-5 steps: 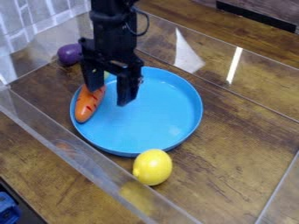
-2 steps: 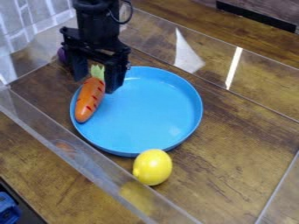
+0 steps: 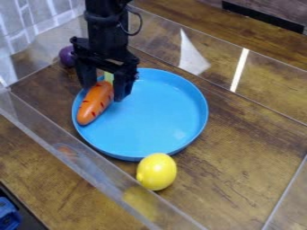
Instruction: Move the carrot to the right side
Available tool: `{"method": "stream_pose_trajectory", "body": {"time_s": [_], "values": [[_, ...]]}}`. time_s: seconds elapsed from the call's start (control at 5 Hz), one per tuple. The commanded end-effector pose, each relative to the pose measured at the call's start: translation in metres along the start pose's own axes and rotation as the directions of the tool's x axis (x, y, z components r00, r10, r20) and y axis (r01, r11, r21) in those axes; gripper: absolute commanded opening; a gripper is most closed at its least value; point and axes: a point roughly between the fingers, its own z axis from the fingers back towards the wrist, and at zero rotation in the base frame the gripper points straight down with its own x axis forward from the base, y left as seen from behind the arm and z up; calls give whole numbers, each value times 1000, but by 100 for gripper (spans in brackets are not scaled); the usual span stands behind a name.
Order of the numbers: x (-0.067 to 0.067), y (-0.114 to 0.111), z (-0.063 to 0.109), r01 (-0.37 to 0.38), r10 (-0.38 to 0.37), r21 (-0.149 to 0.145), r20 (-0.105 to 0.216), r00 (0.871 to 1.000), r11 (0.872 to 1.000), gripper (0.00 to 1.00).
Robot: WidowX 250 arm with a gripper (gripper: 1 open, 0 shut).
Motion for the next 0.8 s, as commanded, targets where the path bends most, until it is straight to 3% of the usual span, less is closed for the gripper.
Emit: {"method": "stream_pose_trajectory", "body": {"time_s": [0.0, 0.2, 0.4, 0.6], "values": [[9, -1, 2, -24, 23, 7, 39, 999, 1000, 100], [8, -7, -11, -45, 45, 8, 28, 999, 999, 0], [9, -17, -2, -51, 51, 20, 37, 998, 998, 0], [6, -22, 31, -32, 30, 35, 63, 998, 999, 0]]}}
